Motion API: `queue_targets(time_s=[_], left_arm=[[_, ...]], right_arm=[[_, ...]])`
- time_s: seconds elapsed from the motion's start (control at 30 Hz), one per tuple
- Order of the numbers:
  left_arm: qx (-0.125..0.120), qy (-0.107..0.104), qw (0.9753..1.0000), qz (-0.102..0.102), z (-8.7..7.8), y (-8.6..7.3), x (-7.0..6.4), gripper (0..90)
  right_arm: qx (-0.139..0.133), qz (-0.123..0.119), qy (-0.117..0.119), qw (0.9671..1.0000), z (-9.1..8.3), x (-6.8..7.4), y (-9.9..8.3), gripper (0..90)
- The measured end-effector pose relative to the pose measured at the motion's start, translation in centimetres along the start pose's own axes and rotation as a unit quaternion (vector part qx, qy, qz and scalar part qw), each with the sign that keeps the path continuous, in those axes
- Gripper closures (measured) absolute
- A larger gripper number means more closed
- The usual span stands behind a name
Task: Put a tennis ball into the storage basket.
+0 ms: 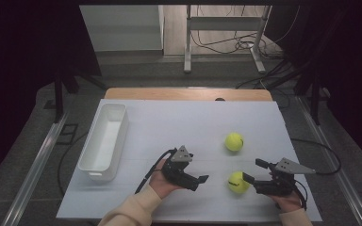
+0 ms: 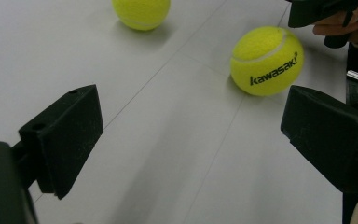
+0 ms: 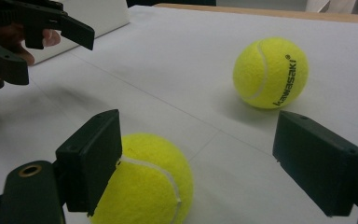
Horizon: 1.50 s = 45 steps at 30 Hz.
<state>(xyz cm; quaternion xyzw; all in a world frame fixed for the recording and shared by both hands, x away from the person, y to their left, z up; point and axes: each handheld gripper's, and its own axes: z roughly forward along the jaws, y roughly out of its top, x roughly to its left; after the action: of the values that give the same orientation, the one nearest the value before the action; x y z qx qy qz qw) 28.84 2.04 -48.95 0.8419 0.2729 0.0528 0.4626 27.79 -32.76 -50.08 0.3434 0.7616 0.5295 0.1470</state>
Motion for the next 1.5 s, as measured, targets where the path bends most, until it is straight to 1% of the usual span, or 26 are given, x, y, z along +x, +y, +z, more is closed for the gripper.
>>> queue_targets(time_s=[0.4,0.5,0.6,0.73,0.97,1.0,1.07,1.1,1.23,1.27,1.33,1.37,1.5], left_arm=[[0.011,-0.014,0.9998,0.011,1.4,0.5,-0.7,6.3],[0.011,-0.016,0.9997,0.011,1.6,0.7,-0.9,6.3],[0.017,-0.020,0.9995,0.020,1.9,0.8,-1.3,6.3],[0.020,-0.023,0.9992,0.024,2.2,0.7,-1.6,6.3],[0.027,-0.029,0.9989,0.024,3.0,0.9,-1.8,6.2],[0.032,-0.030,0.9986,0.030,3.1,0.9,-1.8,6.2],[0.033,-0.031,0.9985,0.031,3.4,1.0,-2.0,6.3],[0.029,-0.030,0.9987,0.028,3.6,1.1,-2.1,6.3],[0.033,-0.031,0.9985,0.030,4.0,1.2,-2.2,6.3],[0.036,-0.032,0.9983,0.034,4.0,1.2,-2.1,6.3],[0.035,-0.034,0.9984,0.030,4.3,1.2,-2.3,6.3],[0.039,-0.035,0.9980,0.036,4.4,1.3,-2.3,6.3],[0.039,-0.039,0.9979,0.033,4.8,1.3,-2.5,6.3]], right_arm=[[0.002,-0.001,-0.001,1.0000,0.1,0.0,0.0,16.0],[0.002,-0.002,-0.001,1.0000,0.0,0.0,0.0,16.0],[-0.001,-0.001,-0.002,1.0000,0.0,0.0,0.0,16.0],[-0.001,-0.001,-0.004,1.0000,0.0,0.0,0.0,16.0],[-0.004,0.000,-0.007,1.0000,-0.1,0.0,0.1,16.1],[-0.004,0.000,-0.007,1.0000,-0.1,0.0,0.1,16.1],[-0.004,0.000,-0.006,1.0000,-0.1,0.0,0.1,16.0],[-0.004,0.000,-0.006,1.0000,-0.1,0.0,0.1,16.1],[-0.006,0.001,-0.006,1.0000,-0.1,-0.1,0.1,16.1],[-0.006,0.001,-0.006,1.0000,-0.2,-0.1,0.1,16.1],[-0.007,0.001,-0.007,1.0000,-0.2,0.0,0.1,16.1],[-0.006,0.001,-0.007,1.0000,-0.2,0.0,0.2,16.1],[-0.006,0.000,-0.008,1.0000,-0.1,0.0,0.1,16.1]])
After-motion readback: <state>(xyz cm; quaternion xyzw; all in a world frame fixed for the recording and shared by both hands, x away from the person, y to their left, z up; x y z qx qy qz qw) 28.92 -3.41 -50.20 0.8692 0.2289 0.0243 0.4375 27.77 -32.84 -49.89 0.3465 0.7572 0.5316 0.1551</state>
